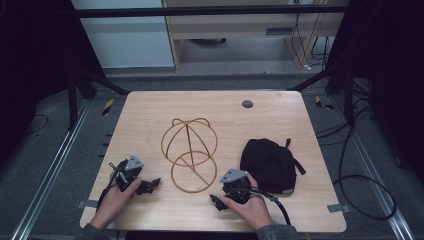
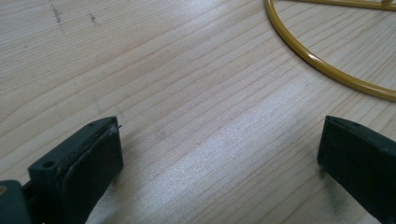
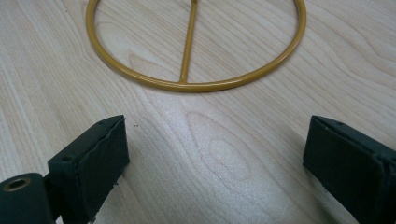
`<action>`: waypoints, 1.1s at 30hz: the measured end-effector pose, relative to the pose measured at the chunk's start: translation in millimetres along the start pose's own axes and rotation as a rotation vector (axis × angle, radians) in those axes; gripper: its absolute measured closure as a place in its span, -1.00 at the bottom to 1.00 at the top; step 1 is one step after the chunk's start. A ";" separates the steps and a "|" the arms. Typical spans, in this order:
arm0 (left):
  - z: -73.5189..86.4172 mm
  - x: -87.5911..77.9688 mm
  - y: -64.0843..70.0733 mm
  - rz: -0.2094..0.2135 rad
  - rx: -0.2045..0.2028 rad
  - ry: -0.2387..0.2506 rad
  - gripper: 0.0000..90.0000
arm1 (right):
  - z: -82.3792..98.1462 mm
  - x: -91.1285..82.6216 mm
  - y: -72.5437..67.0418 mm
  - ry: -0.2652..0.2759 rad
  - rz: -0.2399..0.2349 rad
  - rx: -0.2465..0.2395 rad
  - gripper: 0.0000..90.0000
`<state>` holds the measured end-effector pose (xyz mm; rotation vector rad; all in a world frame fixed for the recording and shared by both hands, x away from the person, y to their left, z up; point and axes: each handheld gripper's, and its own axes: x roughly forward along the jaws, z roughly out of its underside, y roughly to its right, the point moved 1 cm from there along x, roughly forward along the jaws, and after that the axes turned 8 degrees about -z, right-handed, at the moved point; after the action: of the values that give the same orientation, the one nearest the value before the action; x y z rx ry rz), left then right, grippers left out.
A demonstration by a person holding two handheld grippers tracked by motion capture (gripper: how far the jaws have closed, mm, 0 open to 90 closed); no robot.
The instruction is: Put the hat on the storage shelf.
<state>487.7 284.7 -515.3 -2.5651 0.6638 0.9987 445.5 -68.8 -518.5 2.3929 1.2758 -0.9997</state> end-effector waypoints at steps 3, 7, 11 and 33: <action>0.1 -0.1 -0.2 0.000 0.003 0.000 -1.00 | -0.2 0.2 0.2 0.000 0.002 0.000 -0.85; 0.6 -0.6 -0.2 -0.002 0.002 0.001 -1.00 | -2.7 0.2 -1.5 -0.017 0.026 0.019 -0.79; 1.5 -1.3 0.2 0.001 -0.002 0.002 -1.00 | -15.4 -9.6 -12.6 -0.006 0.065 -0.003 -0.77; 3.0 -3.1 1.2 -0.003 0.002 0.001 -1.00 | -2.7 -109.4 6.5 0.043 0.493 0.119 -0.80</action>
<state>483.4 285.9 -515.4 -2.5640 0.6608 0.9957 410.2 -140.6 -443.5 2.6368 0.5932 -0.8910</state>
